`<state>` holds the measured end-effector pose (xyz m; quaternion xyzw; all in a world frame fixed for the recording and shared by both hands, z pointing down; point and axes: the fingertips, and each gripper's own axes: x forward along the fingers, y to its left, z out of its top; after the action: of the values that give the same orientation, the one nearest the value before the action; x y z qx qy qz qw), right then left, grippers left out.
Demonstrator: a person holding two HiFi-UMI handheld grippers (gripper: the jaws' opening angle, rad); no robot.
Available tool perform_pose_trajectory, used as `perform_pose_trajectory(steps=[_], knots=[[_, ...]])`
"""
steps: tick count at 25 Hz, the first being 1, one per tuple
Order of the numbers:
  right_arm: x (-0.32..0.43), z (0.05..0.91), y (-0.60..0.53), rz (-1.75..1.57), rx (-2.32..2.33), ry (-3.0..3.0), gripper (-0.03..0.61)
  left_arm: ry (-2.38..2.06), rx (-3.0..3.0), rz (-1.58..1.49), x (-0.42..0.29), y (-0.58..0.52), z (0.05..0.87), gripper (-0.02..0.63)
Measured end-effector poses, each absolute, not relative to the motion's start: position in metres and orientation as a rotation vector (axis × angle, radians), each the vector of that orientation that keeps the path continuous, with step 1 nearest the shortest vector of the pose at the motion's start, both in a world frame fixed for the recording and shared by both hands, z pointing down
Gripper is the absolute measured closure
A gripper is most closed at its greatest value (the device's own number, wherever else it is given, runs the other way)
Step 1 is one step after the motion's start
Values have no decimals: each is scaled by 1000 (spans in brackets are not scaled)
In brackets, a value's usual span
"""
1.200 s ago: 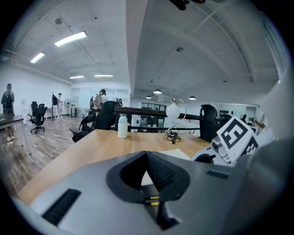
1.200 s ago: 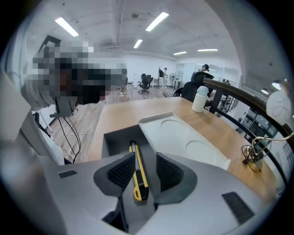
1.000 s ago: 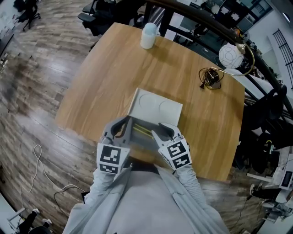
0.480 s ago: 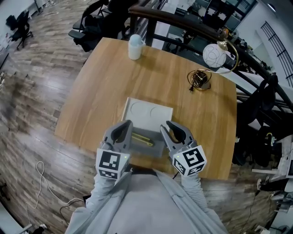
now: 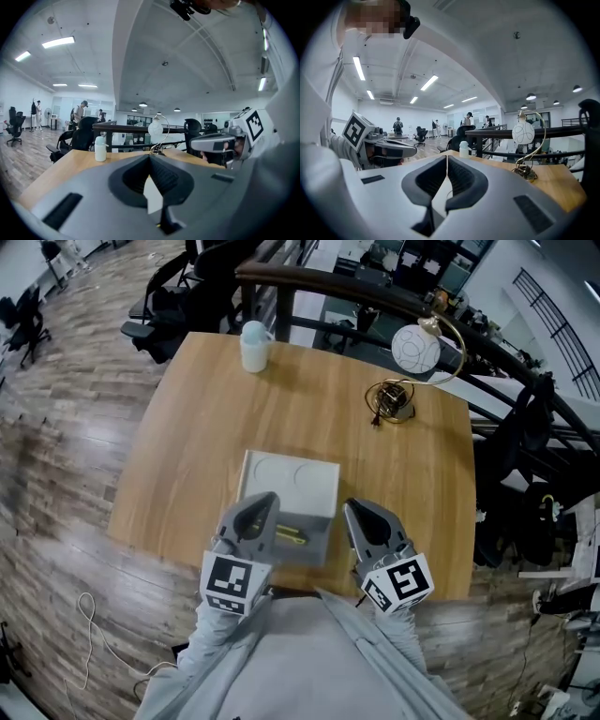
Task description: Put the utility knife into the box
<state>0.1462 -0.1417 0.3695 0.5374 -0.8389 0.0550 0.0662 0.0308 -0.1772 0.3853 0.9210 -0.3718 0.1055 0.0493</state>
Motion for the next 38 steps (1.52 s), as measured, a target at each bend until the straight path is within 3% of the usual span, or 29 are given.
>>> perform_pose_trajectory(steps=[38], knots=[[149, 372, -143, 167, 1661, -2499, 561, -1107, 2791, 326, 29, -182, 392, 595]])
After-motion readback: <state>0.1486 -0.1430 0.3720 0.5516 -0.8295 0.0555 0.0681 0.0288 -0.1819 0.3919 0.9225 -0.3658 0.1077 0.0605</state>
